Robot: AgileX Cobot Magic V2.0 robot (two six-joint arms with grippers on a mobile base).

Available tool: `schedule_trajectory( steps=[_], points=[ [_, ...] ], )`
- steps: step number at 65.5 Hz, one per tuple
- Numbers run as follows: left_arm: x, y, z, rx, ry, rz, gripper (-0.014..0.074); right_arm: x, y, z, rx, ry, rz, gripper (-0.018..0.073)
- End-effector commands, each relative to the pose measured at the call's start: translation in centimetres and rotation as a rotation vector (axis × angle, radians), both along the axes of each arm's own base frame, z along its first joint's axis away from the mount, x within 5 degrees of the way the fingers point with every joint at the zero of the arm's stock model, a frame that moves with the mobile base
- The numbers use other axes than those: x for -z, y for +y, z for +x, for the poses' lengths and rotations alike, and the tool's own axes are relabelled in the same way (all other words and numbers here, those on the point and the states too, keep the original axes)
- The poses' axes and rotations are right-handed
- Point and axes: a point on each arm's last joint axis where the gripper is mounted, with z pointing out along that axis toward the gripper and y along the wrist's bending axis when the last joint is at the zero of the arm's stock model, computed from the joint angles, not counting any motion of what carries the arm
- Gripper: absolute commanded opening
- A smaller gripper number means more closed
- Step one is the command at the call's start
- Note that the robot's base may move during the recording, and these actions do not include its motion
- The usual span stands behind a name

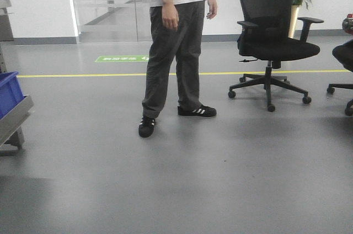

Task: Fetch blue bin and place on conveyor start
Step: 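Carry the bin with both grippers past the person toward the conveyor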

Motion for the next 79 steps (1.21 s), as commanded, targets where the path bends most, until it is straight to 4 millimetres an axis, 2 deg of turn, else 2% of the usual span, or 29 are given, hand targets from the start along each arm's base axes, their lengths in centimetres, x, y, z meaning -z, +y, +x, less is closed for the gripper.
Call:
schedule_trajectory(
  steps=[1,79],
  points=[
    [-0.63,0.26,-0.11,0.006,-0.046,0.028,-0.0111,-1.37,-0.21,-0.36,0.001,-0.090,0.019,-0.0153],
    [-0.63,0.26,-0.11,0.006,-0.046,0.028,-0.0111,-1.37,-0.21,-0.36,0.001,-0.090,0.019,-0.0153]
  ],
)
